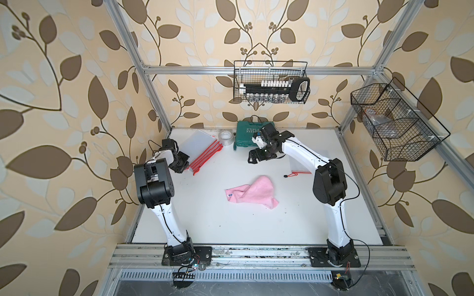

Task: Wipe the document bag
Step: Move the document bag.

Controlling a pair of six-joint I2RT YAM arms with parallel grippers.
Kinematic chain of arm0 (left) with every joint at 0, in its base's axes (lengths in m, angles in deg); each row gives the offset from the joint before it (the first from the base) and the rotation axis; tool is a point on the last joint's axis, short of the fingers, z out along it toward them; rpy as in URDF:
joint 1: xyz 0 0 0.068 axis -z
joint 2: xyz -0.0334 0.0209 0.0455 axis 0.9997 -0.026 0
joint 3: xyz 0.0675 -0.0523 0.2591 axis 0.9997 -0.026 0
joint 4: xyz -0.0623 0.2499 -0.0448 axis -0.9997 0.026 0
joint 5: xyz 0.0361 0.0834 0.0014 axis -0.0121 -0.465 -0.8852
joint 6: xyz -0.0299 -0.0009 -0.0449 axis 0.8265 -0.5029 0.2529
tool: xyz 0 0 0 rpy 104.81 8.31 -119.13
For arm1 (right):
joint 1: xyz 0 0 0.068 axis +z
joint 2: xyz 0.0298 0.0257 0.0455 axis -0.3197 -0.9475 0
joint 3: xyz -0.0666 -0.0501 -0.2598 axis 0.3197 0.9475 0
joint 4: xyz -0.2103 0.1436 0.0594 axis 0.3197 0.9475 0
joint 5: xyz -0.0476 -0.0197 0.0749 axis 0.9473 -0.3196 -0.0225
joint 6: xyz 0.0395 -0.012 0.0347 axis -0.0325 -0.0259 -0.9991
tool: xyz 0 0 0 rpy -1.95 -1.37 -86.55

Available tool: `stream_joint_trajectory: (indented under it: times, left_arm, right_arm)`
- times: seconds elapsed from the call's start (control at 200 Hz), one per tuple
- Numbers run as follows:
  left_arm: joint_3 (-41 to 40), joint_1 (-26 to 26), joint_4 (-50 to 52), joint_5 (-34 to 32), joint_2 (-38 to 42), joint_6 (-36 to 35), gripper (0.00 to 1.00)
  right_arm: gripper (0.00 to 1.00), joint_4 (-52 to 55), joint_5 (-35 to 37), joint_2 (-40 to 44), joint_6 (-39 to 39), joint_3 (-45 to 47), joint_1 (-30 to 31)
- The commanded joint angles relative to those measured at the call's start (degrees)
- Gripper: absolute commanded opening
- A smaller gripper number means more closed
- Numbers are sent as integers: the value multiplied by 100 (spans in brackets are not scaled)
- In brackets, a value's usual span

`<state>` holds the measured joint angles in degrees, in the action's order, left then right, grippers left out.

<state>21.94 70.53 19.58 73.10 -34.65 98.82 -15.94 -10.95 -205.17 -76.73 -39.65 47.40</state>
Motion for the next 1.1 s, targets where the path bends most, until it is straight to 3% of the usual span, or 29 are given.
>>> stream_joint_trajectory:
  times: [0.0, 0.805, 0.95, 1.025, 1.095]
  left_arm:
    - [8, 48, -89, 203, 471, -178, 0]
    - [-1495, 57, 450, 845, 1990, -461, 0]
    - [-1619, 49, 499, 812, 1913, -439, 0]
    - [-1595, 48, 439, 818, 1872, -393, 29]
    - [-1543, 49, 438, 716, 1837, -353, 41]
  right_arm:
    - [97, -8, -172, -111, -28, 73, 25]
    - [96, -49, -338, -111, -45, 223, 153]
    - [96, -11, -357, -211, -54, 129, 188]
    - [96, 20, -366, -245, -54, 67, 217]
    - [96, 29, -366, -255, -54, 31, 220]
